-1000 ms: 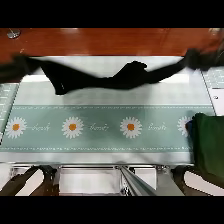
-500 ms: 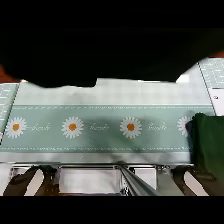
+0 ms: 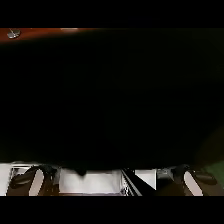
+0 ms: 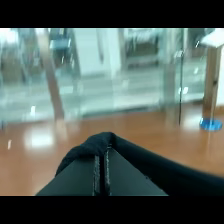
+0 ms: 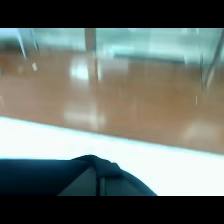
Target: Fold the shirts.
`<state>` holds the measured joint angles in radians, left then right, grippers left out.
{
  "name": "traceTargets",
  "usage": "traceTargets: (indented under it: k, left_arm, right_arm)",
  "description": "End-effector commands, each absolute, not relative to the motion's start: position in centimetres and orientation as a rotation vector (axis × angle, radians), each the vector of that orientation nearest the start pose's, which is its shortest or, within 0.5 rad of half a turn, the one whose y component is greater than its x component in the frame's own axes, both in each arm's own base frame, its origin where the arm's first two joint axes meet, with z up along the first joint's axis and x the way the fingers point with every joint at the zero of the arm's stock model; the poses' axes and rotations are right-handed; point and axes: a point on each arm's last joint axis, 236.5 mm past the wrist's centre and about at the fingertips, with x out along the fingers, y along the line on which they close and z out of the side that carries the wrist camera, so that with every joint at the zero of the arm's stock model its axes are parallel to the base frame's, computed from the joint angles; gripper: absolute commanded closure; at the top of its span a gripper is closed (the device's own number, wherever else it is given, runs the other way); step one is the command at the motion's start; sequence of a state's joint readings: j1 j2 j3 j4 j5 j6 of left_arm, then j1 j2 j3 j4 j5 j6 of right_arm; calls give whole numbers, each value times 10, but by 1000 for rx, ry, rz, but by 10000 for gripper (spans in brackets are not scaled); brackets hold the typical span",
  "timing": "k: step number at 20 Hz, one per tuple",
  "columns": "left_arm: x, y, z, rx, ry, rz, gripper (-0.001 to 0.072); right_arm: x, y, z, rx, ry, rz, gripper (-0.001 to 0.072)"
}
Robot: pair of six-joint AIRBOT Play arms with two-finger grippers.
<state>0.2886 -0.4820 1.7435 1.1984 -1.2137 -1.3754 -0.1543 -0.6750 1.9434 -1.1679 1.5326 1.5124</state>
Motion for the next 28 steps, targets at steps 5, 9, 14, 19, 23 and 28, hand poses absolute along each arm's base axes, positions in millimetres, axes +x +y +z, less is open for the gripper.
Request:
traceTargets:
  k: [5,9,14,19,23,28]
  left_arm:
    - [260,-38,305,-169,424,-193,685]
    - [331,-3,192,-328,554,-92,685]
    - [413,7,130,-431,605,-53,685]
    - [484,-13,92,-430,646,-75,685]
    - [502,-26,80,-478,677,-103,281]
    - [428,14,53,-492,1025,-131,6]
  right_arm:
    - [266,58,296,208,645,258,681]
    - [348,46,194,326,777,221,681]
    - [464,51,110,508,896,258,681]
    - [557,76,53,775,965,315,680]
    - [570,93,49,965,990,425,82]
    - [490,22,77,847,1147,526,83]
